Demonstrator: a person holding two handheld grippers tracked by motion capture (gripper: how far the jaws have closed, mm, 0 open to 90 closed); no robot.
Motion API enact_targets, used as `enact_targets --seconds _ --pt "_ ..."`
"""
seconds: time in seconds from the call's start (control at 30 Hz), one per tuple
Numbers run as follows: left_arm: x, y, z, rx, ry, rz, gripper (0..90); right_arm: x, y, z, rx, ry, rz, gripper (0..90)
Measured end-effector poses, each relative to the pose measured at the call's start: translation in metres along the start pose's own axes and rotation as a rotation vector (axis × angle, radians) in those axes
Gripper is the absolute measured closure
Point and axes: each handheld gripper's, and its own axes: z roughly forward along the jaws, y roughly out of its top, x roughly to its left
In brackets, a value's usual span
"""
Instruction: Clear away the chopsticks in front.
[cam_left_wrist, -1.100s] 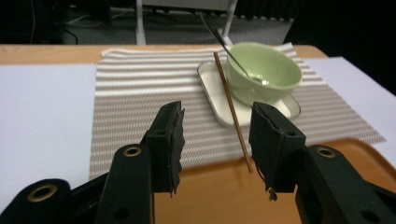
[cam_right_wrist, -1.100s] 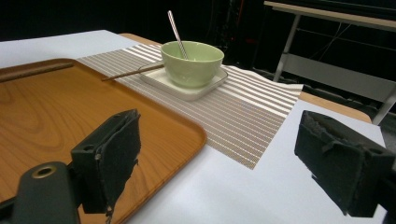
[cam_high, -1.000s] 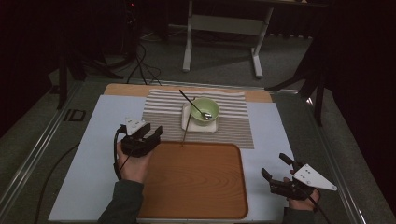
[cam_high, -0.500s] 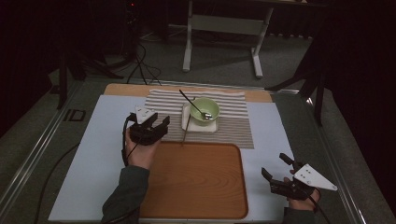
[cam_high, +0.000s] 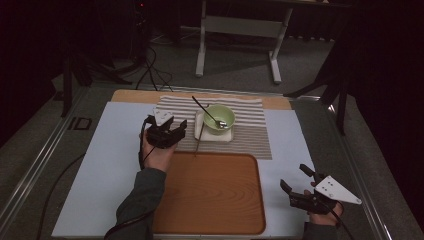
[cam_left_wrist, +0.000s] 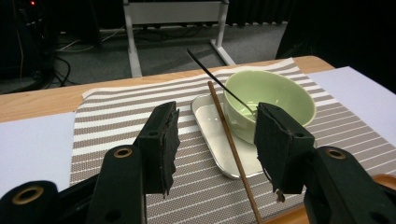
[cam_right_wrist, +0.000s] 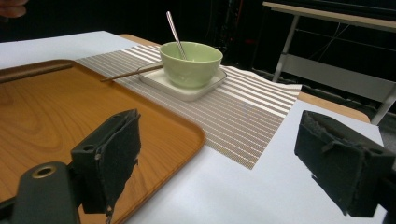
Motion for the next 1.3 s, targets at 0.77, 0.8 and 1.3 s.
enact_targets --seconds 0.77,0.8,1.3 --pt "-0.007 -0.006 0.052 0.059 0.005 0.037 50.5 -0.001 0.0 0.0 0.0 0.003 0.002 13.8" --pt "-0.007 -0.007 0.055 0.065 0.009 0.035 50.8 -0.001 0.0 0.001 0.0 0.003 0.003 13.8" --pt "-0.016 -0.019 0.089 0.146 -0.01 0.036 57.7 -0.002 -0.001 0.0 0.0 0.002 0.005 13.8"
